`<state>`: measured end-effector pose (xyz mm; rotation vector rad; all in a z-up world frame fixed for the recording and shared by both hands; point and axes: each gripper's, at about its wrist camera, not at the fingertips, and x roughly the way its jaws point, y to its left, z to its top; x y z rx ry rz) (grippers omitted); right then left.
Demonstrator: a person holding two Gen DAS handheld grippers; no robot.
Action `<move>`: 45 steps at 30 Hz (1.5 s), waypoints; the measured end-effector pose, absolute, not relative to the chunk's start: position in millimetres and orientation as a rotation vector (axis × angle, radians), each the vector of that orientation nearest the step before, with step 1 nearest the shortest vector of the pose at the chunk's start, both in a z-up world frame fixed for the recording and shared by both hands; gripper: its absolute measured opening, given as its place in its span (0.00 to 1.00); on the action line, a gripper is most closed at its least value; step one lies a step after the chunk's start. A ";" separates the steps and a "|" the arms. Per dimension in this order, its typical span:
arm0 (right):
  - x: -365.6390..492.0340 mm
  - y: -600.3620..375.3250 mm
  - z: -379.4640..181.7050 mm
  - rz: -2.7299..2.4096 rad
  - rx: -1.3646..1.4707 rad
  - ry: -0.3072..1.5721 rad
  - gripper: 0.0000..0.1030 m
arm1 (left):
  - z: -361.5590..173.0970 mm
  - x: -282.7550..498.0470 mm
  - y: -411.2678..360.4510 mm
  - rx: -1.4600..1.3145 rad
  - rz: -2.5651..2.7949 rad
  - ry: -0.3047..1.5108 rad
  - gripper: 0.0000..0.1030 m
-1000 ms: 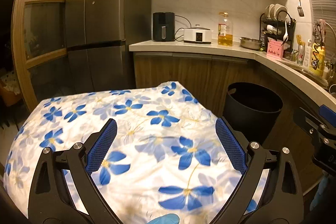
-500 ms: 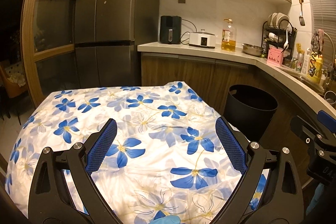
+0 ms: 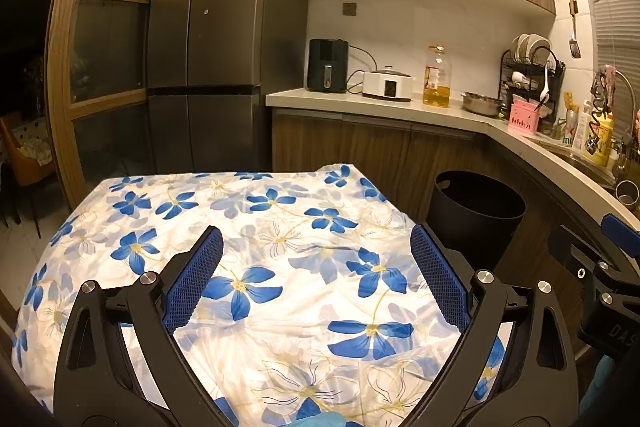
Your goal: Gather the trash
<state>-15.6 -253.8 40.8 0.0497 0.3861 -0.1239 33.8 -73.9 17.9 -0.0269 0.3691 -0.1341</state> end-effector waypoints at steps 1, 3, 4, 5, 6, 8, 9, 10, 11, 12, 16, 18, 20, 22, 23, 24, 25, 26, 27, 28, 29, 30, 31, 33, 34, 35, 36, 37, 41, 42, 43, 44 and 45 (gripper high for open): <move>-15.7 -254.0 41.0 -0.124 0.052 0.386 0.94 | 18.3 33.6 -74.2 -0.026 -0.134 0.369 0.90; -15.1 -255.0 41.7 -0.123 0.056 0.387 0.94 | 18.1 33.5 -74.0 -0.027 -0.135 0.368 0.90; -15.0 -255.5 42.0 -0.123 0.057 0.387 0.94 | 18.2 33.4 -74.2 -0.026 -0.133 0.368 0.90; -15.0 -255.4 42.1 -0.123 0.058 0.387 0.94 | 18.4 33.1 -74.4 -0.025 -0.131 0.368 0.90; -15.0 -255.5 42.2 -0.122 0.057 0.386 0.94 | 19.0 32.8 -74.2 -0.025 -0.131 0.367 0.90; -14.9 -255.4 41.8 -0.123 0.056 0.388 0.94 | 19.0 32.9 -74.2 -0.025 -0.129 0.367 0.90; -15.1 -255.4 41.7 -0.123 0.058 0.388 0.94 | 19.2 32.9 -74.2 -0.024 -0.128 0.367 0.90; -15.1 -255.7 41.9 -0.122 0.060 0.388 0.94 | 19.5 33.0 -74.5 -0.023 -0.126 0.368 0.90; -14.9 -256.4 41.9 -0.122 0.061 0.389 0.94 | 20.0 32.6 -75.1 -0.023 -0.126 0.368 0.90; -14.7 -256.5 42.0 -0.123 0.061 0.389 0.94 | 20.1 32.6 -75.3 -0.022 -0.126 0.366 0.90; -14.4 -257.5 41.8 -0.122 0.063 0.389 0.94 | 20.5 32.9 -76.2 -0.019 -0.124 0.366 0.90; -14.5 -257.7 41.7 -0.122 0.062 0.390 0.94 | 21.0 33.4 -77.0 -0.013 -0.123 0.366 0.90; -14.4 -257.7 41.9 -0.122 0.063 0.389 0.94 | 21.0 33.7 -78.7 -0.002 -0.124 0.367 0.84; -14.2 -258.1 41.3 -0.122 0.065 0.391 0.94 | 20.6 35.0 -80.4 0.012 -0.126 0.373 0.79; -14.2 -258.9 40.8 -0.120 0.067 0.391 0.94 | 20.2 34.8 -81.0 0.013 -0.127 0.374 0.76; -14.3 -258.7 41.1 -0.121 0.067 0.391 0.94 | 19.9 34.6 -81.7 0.016 -0.128 0.374 0.75; -14.1 -259.1 40.9 -0.121 0.066 0.390 0.94 | 19.9 34.7 -82.0 0.018 -0.130 0.373 0.74; -14.0 -259.2 40.8 -0.122 0.066 0.390 0.94 | 19.8 33.3 -82.9 0.018 -0.129 0.372 0.74; -13.9 -259.1 41.1 -0.121 0.066 0.391 0.94 | 20.0 33.5 -82.7 0.017 -0.130 0.372 0.74; -13.8 -259.5 40.5 -0.121 0.067 0.390 0.94 | 20.0 33.2 -83.4 0.016 -0.129 0.370 0.74; -13.7 -259.9 40.1 -0.122 0.067 0.391 0.94 | 20.1 33.1 -83.1 0.015 -0.126 0.368 0.74; -13.5 -260.0 40.0 -0.122 0.068 0.392 0.94 | 20.1 33.3 -82.9 0.016 -0.126 0.368 0.74; -13.4 -260.1 39.5 -0.121 0.069 0.392 0.94 | 19.9 33.0 -83.1 0.016 -0.125 0.369 0.74; -13.6 -259.9 39.6 -0.122 0.069 0.392 0.94 | 19.7 33.4 -82.0 0.012 -0.122 0.371 0.74; -13.6 -260.1 39.8 -0.121 0.069 0.390 0.94 | 19.5 33.4 -81.6 0.012 -0.121 0.372 0.74; -13.5 -260.0 39.8 -0.122 0.069 0.391 0.94 | 19.5 33.8 -80.7 0.012 -0.116 0.373 0.75; -13.2 -260.1 39.7 -0.123 0.069 0.390 0.94 | 19.7 33.2 -81.5 0.013 -0.115 0.372 0.76; -13.3 -260.3 39.3 -0.122 0.071 0.389 0.94 | 19.7 32.8 -81.8 0.014 -0.114 0.372 0.78; -12.4 -261.2 38.1 -0.122 0.076 0.392 0.94 | 19.9 32.8 -83.2 0.023 -0.113 0.377 0.85; -12.7 -261.9 37.9 -0.121 0.077 0.392 0.94 | 19.8 32.6 -83.4 0.024 -0.112 0.376 0.85; -13.0 -262.2 37.6 -0.122 0.078 0.393 0.94 | 19.8 32.6 -83.2 0.028 -0.105 0.376 0.86; -13.0 -262.3 37.7 -0.122 0.078 0.393 0.94 | 19.8 32.6 -83.6 0.028 -0.101 0.376 0.86; -13.0 -261.9 37.4 -0.121 0.080 0.393 0.94 | 19.8 32.8 -83.7 0.027 -0.102 0.377 0.86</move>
